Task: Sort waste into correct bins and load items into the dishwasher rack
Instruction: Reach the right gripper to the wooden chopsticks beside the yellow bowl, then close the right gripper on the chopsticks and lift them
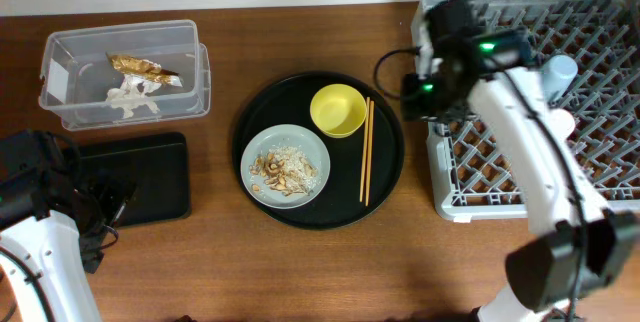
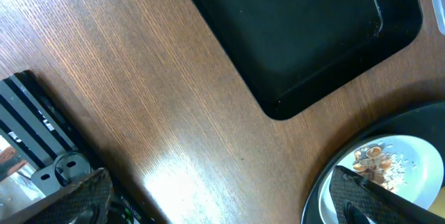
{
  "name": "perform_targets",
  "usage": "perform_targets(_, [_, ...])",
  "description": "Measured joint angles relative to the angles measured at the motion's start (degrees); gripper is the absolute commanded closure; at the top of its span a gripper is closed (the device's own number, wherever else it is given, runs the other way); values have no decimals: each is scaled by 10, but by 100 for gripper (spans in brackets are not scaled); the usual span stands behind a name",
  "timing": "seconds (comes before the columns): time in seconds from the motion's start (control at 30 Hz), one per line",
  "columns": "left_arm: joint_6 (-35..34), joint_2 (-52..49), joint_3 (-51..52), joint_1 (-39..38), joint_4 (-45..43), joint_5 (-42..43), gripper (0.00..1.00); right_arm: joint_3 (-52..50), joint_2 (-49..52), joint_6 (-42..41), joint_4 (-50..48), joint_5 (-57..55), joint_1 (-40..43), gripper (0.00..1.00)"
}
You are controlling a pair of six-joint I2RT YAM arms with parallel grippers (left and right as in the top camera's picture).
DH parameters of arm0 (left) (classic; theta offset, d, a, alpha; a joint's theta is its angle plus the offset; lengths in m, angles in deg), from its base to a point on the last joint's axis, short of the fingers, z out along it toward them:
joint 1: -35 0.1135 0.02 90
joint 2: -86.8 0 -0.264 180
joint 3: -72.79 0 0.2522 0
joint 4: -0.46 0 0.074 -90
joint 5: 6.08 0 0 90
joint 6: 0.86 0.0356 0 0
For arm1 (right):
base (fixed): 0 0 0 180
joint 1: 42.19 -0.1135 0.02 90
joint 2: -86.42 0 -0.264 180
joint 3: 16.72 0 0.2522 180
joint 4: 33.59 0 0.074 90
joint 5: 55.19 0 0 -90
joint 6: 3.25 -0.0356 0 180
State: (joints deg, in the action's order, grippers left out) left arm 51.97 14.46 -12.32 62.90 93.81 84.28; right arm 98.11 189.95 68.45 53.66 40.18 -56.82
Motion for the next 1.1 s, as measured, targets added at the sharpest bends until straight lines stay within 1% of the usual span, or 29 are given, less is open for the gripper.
perform_targets(0.1, [0,0,0,0,0,0,1,0,43,-19,0,-28,-33,73])
perform_targets(0.27, [0,0,0,0,0,0,1,0,105,-35,-14,-42,-59,71])
perform_targets(0.4, [0,0,0,0,0,0,1,0,146,-40,-22,-45,-62,70])
perform_targets(0.47, [0,0,0,0,0,0,1,0,164,-45,-23,-45,-61,62])
perform_targets(0.5, [0,0,0,0,0,0,1,0,169,-48,-24,-45,-61,62])
perform_targets(0.73, [0,0,0,0,0,0,1,0,176,-57,-34,-44,-61,61])
perform_targets(0.77, [0,0,0,0,0,0,1,-3,176,-57,-43,-43,-61,62])
perform_targets(0.8, [0,0,0,0,0,0,1,-13,176,-57,-54,-43,-61,66])
perform_targets(0.83, [0,0,0,0,0,0,1,-26,176,-59,-66,-43,-61,67])
perform_targets(0.97, [0,0,0,0,0,0,1,-79,176,-70,-119,-31,-61,68])
perform_targets(1.1, [0,0,0,0,0,0,1,-109,176,-73,-160,-22,-63,67])
